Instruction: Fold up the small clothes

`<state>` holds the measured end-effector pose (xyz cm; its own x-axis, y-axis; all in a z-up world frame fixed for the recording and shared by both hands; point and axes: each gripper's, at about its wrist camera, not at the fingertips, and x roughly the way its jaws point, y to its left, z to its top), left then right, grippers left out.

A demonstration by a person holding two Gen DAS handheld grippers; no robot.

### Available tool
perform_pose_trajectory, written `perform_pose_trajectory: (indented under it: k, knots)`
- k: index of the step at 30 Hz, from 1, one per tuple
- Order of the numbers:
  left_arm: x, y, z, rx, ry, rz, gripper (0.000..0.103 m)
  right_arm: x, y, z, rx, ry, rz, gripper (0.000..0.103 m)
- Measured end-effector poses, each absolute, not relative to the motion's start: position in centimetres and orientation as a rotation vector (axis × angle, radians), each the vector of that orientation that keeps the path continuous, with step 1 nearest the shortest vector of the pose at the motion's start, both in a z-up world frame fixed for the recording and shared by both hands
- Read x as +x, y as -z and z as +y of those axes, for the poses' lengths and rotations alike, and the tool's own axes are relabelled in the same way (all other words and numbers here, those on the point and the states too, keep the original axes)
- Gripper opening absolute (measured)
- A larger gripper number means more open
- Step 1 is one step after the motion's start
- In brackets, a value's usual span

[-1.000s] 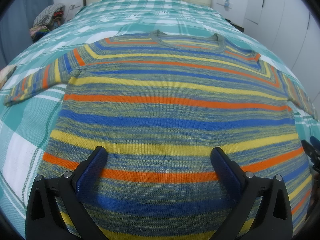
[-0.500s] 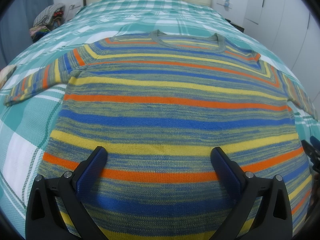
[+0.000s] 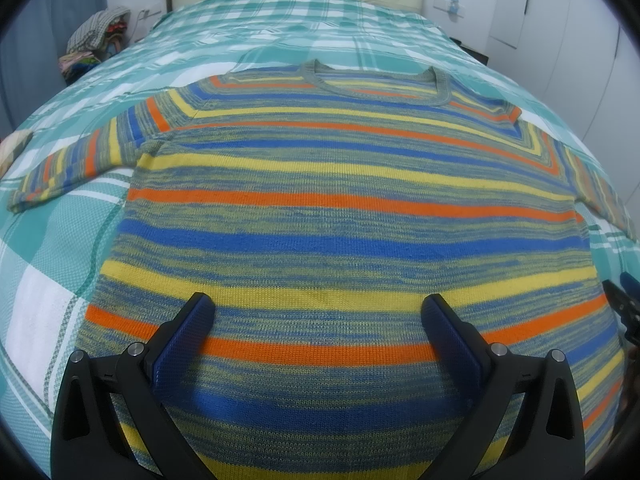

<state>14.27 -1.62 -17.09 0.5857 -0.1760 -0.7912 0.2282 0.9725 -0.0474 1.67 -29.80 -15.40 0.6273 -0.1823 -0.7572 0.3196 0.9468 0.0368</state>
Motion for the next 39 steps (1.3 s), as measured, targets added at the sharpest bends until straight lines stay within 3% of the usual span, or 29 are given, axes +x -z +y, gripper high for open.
perform_pose_trajectory:
  k: [26,34,36,39]
  knots:
    - [14.3,17.1,-1.6,0.059,0.237,0.914,0.103,1.0,13.6,-31.0,0.215,0.277,0.812,0.102]
    - [14.3,17.1,-1.6,0.058,0.237,0.914,0.103,-2.1,6.7,-46.3,0.587,0.367,0.688,0.102]
    - [14.3,17.1,-1.6,0.060,0.236,0.914,0.103,-2.3,7.1,-51.1,0.705,0.399,0.704,0.101]
    - [14.3,17.1,-1.6,0.058,0.237,0.915,0.103,-2.0,9.7,-56.4,0.909,0.353,0.734,0.091]
